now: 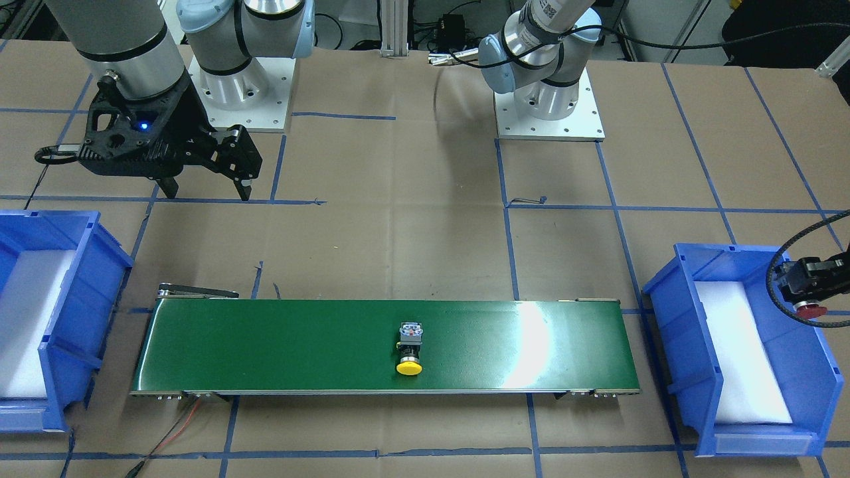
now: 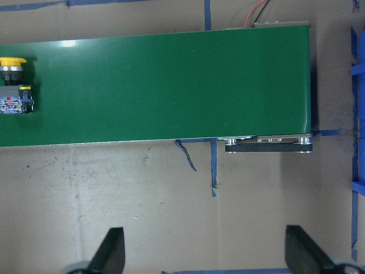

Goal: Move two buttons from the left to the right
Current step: 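Carry the red button onto the belt with the left gripper while the right gripper approaches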

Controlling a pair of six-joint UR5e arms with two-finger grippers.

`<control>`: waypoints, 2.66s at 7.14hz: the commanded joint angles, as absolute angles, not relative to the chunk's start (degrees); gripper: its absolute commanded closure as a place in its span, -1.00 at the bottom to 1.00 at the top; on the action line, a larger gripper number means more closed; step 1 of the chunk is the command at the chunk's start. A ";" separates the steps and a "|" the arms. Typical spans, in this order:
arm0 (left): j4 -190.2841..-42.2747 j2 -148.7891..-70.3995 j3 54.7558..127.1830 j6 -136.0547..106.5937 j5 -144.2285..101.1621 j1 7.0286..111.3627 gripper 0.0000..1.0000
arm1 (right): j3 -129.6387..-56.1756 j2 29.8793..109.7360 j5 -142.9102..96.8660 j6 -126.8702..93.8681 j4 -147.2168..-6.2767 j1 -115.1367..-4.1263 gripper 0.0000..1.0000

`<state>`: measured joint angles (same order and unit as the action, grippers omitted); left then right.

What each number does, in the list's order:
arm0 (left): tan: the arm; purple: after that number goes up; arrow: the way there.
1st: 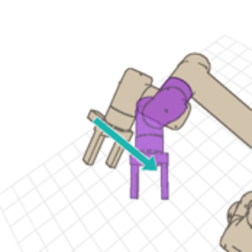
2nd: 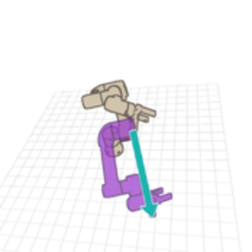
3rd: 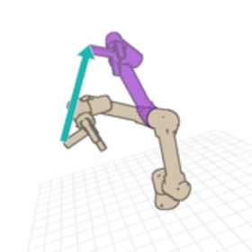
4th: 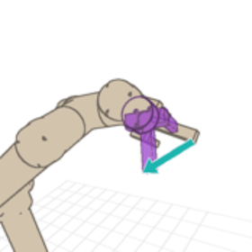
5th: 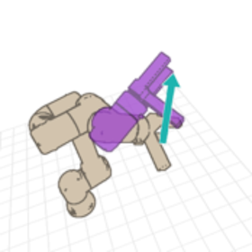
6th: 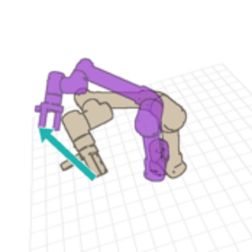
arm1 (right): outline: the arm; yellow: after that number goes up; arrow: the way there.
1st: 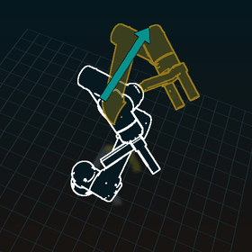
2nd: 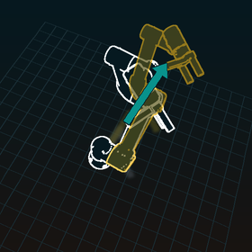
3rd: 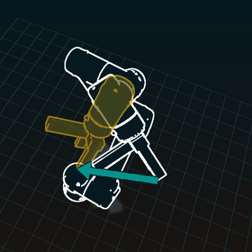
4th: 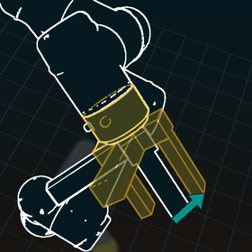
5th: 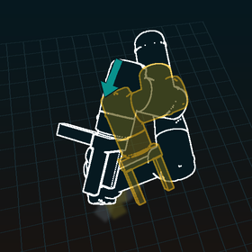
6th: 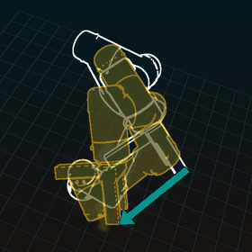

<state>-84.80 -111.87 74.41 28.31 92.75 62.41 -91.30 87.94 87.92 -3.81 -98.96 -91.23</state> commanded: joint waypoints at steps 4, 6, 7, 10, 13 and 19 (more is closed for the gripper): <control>-85.17 -109.42 75.67 17.34 93.08 80.21 0.82 | -91.23 81.56 85.63 -3.78 -111.25 -91.23 -1.00; -85.08 -109.77 76.54 13.03 92.55 84.00 0.83 | -91.14 80.00 85.43 -3.87 -112.32 -91.23 -1.00; -84.03 -109.43 78.47 12.40 92.55 85.15 0.83 | -91.23 78.76 85.52 -3.87 -113.98 -91.23 -1.00; -78.85 -111.18 82.25 10.82 92.37 85.17 0.83 | -91.50 75.16 85.52 -3.87 -116.71 -91.23 -1.00; -63.01 -112.14 92.59 10.63 92.37 85.17 0.83 | -91.49 74.53 85.52 -3.87 -116.54 -91.14 -1.00; -56.25 -113.99 95.89 9.14 92.37 85.25 0.59 | -91.40 71.99 85.43 -7.80 -118.12 -90.97 -0.99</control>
